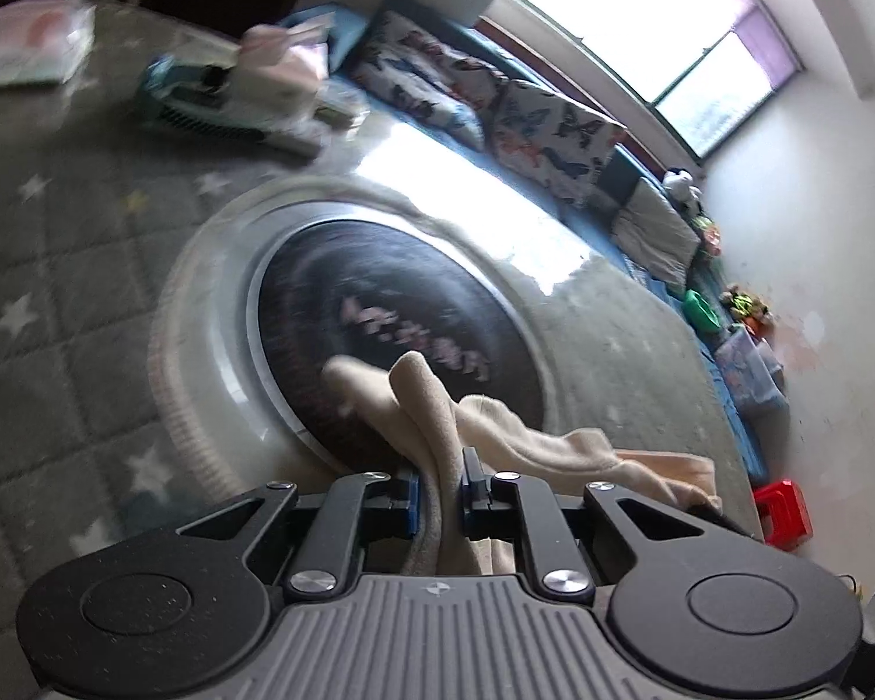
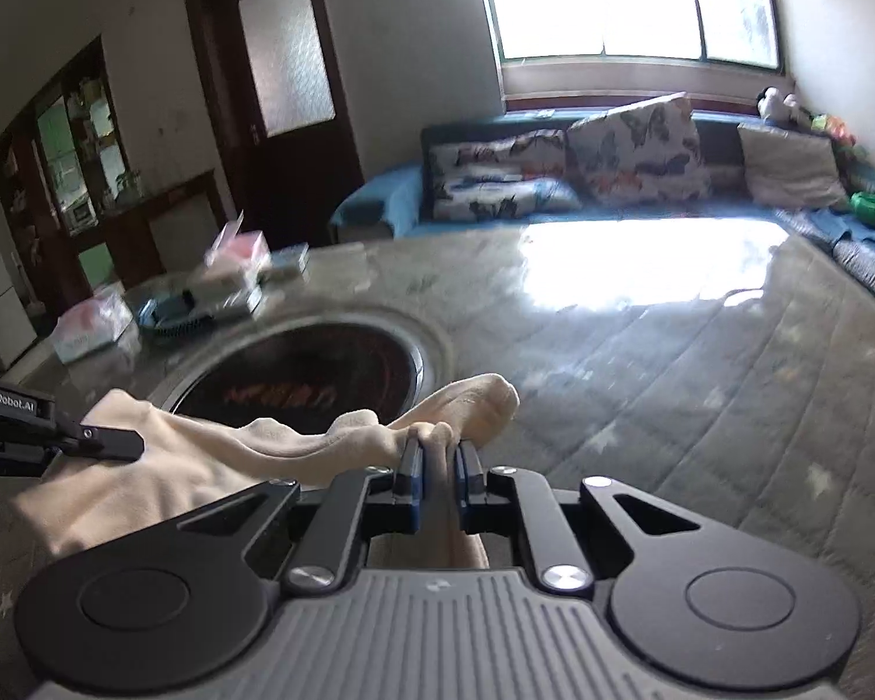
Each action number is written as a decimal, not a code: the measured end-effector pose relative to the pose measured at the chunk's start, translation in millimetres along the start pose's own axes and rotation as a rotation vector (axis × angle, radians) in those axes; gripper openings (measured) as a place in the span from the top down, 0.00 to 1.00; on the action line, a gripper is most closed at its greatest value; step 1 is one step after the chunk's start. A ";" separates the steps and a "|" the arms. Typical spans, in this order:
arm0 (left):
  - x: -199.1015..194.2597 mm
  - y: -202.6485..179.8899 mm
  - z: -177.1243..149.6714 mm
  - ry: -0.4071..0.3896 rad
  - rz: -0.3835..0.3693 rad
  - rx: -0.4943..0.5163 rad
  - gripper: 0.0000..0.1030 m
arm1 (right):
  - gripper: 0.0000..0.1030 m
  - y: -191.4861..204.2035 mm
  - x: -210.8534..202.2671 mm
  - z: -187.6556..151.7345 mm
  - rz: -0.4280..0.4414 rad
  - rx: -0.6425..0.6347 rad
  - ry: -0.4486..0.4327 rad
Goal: Fold clothes
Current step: 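Lift the sweatshirt with both grippers and fold it over onto itself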
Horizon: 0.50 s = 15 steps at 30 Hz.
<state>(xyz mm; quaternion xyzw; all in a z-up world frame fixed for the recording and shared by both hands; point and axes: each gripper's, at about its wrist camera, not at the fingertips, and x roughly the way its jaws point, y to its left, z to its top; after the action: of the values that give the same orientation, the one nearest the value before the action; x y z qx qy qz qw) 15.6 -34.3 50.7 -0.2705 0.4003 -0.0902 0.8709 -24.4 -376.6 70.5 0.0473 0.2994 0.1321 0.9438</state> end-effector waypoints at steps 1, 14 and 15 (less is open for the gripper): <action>2.1 -5.7 1.1 0.000 -0.006 0.010 0.87 | 0.91 -3.3 -3.3 3.4 -0.010 0.002 -0.010; 58.3 -102.8 14.0 0.038 -0.095 0.167 0.87 | 0.91 -69.2 -26.5 37.3 -0.183 0.035 -0.088; 62.8 -108.3 14.1 0.042 -0.102 0.181 0.87 | 0.91 -74.6 -26.6 38.7 -0.194 0.037 -0.088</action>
<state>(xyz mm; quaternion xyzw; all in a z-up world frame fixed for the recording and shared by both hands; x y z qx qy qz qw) 74.2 -142.9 76.3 -0.2089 0.3943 -0.1757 0.8775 -6.4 -456.0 104.2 0.0414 0.2631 0.0322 0.9633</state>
